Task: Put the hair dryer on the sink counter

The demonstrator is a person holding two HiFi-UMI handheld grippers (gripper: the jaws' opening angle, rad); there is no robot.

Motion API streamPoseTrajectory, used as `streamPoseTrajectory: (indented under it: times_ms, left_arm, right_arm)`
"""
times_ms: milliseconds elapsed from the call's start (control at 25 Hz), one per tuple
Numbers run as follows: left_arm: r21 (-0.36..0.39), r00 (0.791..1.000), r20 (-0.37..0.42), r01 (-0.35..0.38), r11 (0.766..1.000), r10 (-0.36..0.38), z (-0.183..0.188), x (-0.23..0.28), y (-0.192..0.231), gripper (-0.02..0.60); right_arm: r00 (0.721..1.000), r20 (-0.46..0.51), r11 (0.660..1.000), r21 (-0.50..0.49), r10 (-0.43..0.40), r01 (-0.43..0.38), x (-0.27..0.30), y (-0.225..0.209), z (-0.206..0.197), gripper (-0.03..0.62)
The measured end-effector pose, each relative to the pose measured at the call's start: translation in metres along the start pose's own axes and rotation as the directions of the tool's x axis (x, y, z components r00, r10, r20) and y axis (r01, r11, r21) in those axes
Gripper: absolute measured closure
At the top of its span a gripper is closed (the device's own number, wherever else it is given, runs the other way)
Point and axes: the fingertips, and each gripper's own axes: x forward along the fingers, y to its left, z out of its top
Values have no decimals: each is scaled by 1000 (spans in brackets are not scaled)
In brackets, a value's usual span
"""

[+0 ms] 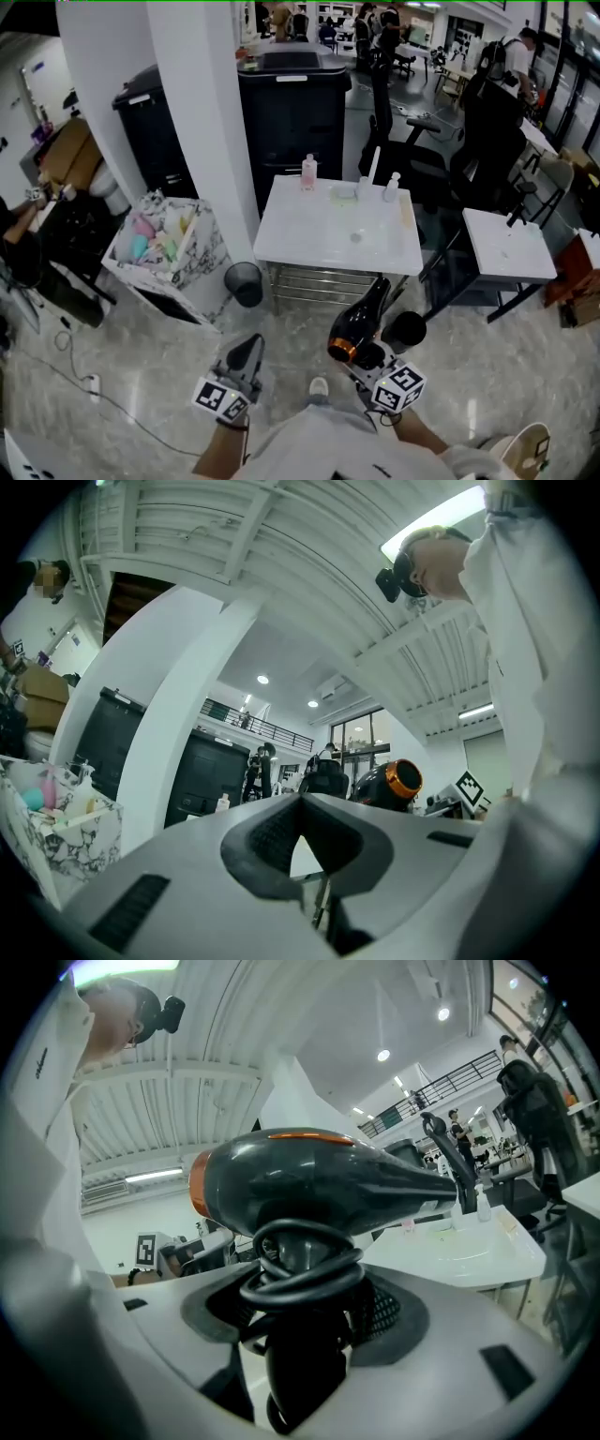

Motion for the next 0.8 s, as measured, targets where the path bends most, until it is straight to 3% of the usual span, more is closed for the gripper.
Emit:
streamPoseTrajectory:
  times_ms: [360, 800]
  left_arm:
    - [35, 1000, -2, -16, 999, 16, -2, 107, 29, 558]
    - [24, 999, -16, -29, 999, 29, -23, 168, 56, 558]
  right_arm:
    - [998, -23, 998, -24, 62, -62, 49, -82, 37, 303]
    - [995, -37, 995, -41, 91, -92, 84, -138, 49, 303]
